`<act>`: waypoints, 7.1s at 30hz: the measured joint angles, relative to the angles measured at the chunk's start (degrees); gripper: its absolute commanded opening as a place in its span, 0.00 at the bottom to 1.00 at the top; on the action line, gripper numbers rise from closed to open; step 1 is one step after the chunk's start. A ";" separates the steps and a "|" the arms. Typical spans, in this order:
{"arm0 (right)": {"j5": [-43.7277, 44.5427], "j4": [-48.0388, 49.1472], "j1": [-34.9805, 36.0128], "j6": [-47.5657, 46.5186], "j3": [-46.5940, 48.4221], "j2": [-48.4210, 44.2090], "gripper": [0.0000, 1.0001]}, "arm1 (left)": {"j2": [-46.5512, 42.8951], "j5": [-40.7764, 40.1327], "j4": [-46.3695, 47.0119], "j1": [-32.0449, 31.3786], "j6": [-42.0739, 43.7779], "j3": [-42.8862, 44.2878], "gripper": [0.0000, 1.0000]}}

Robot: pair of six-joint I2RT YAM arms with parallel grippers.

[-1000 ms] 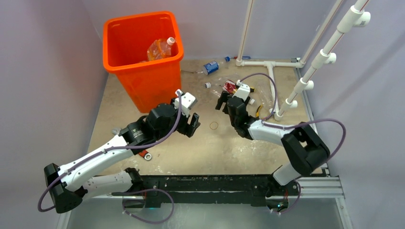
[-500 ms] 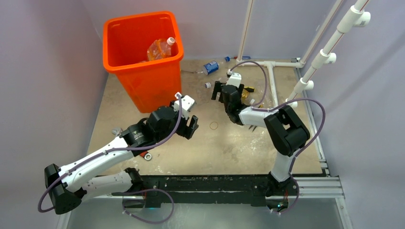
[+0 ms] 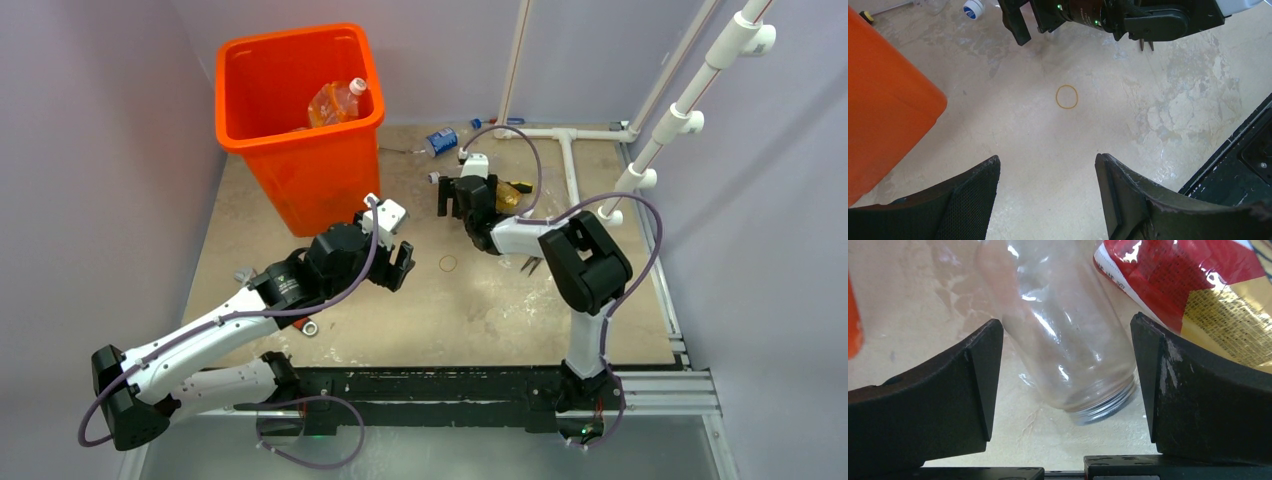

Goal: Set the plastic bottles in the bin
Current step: Pick up the plastic bottle at the center of the board.

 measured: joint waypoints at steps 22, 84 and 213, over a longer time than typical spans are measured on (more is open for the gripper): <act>-4.39 -3.76 0.46 -1.18 -7.28 -7.67 0.68 | 0.50 -0.48 0.13 0.00 -0.37 -0.04 0.68; -4.35 -28.65 36.26 15.04 -28.20 -40.94 0.99 | 5.46 4.85 6.51 7.13 -4.92 -5.25 0.66; -4.59 -12.76 30.14 45.35 -40.17 -44.54 0.99 | 18.03 17.49 6.84 2.82 -24.06 -11.65 0.43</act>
